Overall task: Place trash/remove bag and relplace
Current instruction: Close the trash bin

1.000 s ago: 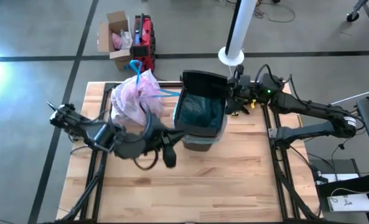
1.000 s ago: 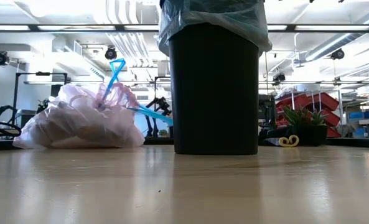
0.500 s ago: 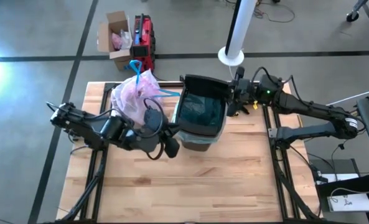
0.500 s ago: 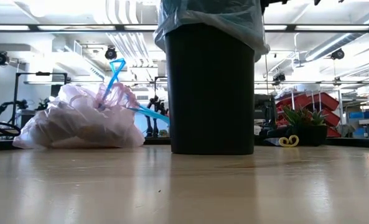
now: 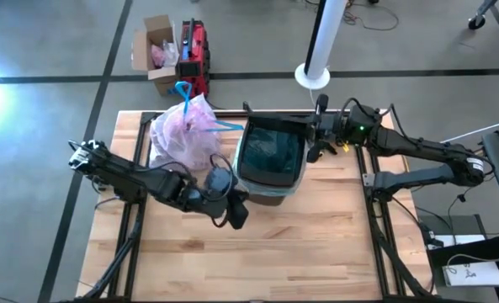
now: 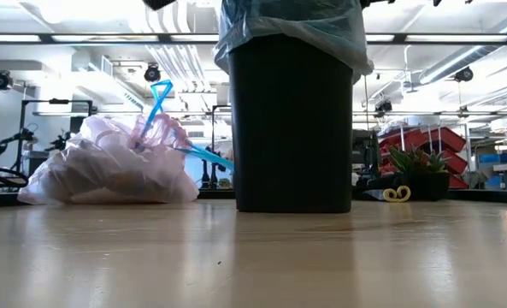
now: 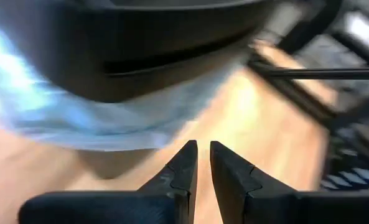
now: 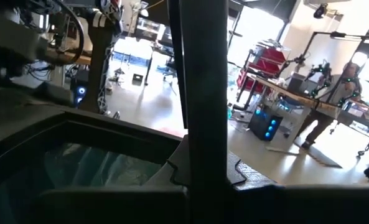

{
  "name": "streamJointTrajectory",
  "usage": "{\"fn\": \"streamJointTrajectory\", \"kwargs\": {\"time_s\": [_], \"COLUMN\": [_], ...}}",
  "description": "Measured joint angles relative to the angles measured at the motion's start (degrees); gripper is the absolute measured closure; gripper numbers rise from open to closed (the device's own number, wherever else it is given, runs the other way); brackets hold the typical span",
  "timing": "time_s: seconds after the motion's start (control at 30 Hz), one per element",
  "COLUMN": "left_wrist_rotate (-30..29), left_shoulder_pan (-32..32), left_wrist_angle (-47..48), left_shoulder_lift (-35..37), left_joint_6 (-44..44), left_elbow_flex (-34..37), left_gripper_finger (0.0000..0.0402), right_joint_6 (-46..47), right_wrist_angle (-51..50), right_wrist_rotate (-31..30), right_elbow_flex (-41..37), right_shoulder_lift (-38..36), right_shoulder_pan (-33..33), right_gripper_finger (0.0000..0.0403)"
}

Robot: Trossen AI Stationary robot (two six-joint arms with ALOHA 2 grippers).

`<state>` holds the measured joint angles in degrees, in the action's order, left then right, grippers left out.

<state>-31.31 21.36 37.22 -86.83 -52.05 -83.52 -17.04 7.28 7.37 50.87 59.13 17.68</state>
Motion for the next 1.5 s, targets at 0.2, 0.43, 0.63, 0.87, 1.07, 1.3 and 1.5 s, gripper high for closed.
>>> {"fn": "streamJointTrajectory", "kwargs": {"time_s": [0.2,0.43,0.63,0.87,1.07,1.3,1.5], "left_wrist_rotate": [-4.2,-15.6,-14.5,-17.2,-17.4,-14.1,-8.2], "left_shoulder_pan": [0.5,-2.8,-2.7,-1.4,-3.4,-10.2,-12.7], "left_wrist_angle": [-11.0,-6.7,-4.8,-12.6,-29.0,-24.8,-17.3], "left_shoulder_lift": [0.8,0.7,0.8,1.4,0.9,-0.1,-0.3], "left_joint_6": [9.9,12.6,5.9,16.6,26.8,20.7,17.5], "left_elbow_flex": [-4.1,-5.0,-2.7,-8.2,-11.3,-11.4,-11.3], "left_gripper_finger": [0.0373,0.0373,0.0373,0.0372,0.0371,0.0371,0.0371], "right_joint_6": [1.0,-1.5,-8.4,6.2,15.2,20.5,20.2], "right_wrist_angle": [0.0,-0.7,-3.8,-8.8,-14.4,-17.9,-23.5], "right_wrist_rotate": [-0.3,-0.1,-4.4,-1.3,5.8,10.0,10.9], "right_elbow_flex": [0.0,-0.1,-0.3,2.0,5.0,8.4,11.8], "right_shoulder_lift": [0.0,0.0,0.2,-0.3,-0.2,-0.3,-0.4], "right_shoulder_pan": [-0.9,-1.5,-4.4,-4.8,-4.8,-4.9,-5.8], "right_gripper_finger": [0.0403,0.0403,0.0366,0.0233,0.0150,0.0078,0.0052]}}
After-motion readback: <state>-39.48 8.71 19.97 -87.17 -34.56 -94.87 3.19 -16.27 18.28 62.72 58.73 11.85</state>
